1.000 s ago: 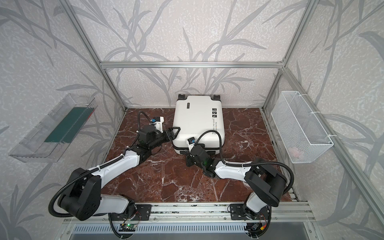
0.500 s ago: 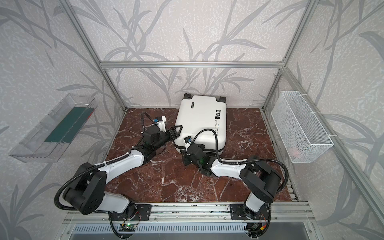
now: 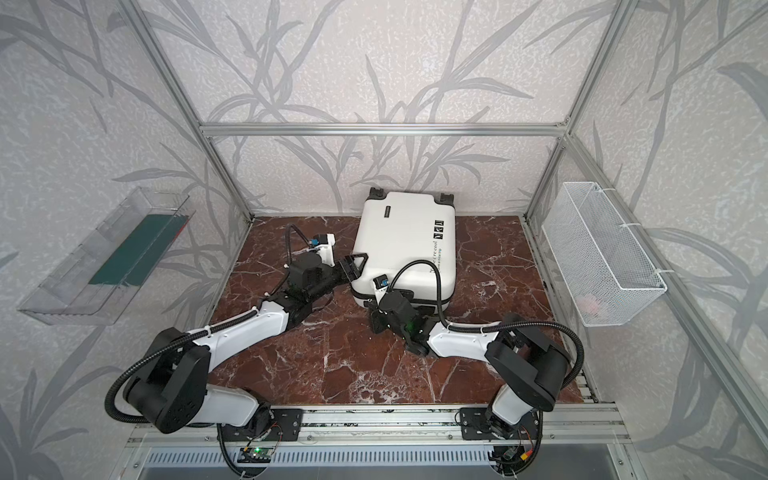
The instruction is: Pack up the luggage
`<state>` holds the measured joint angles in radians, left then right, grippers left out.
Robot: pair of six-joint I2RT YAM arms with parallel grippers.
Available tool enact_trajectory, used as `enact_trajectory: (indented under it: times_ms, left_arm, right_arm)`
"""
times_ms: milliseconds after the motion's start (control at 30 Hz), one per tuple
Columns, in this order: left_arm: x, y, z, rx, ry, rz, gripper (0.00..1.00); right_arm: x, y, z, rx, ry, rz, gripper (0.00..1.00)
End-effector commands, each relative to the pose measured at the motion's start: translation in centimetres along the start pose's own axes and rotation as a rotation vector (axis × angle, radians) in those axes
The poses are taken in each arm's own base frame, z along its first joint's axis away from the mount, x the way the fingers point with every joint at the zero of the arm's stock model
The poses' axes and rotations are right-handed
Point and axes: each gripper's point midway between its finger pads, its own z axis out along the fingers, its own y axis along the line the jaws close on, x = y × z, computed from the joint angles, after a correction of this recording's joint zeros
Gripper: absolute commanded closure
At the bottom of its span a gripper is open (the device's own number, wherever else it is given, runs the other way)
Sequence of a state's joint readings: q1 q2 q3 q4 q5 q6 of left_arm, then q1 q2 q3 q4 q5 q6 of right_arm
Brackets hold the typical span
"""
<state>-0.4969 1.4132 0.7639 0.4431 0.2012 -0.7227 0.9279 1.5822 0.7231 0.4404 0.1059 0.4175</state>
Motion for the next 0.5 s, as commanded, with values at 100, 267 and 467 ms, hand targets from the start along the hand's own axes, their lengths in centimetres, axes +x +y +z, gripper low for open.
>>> enact_trajectory:
  times_ms: [100, 267, 467]
  left_arm:
    - [3.7, -0.6, -2.6, 0.032, 0.170, 0.035, 0.17]
    - [2.0, 3.1, -5.5, -0.076, 0.115, 0.037, 0.13]
    - [2.9, 7.2, -7.8, -0.167, 0.072, 0.064, 0.12]
  right_arm:
    - [-0.6, 2.0, -1.1, -0.117, -0.007, 0.020, 1.00]
    - [-0.4, 1.7, -1.2, -0.116, -0.001, 0.025, 1.00]
    - [-0.3, 1.5, -1.2, -0.120, 0.004, 0.027, 1.00]
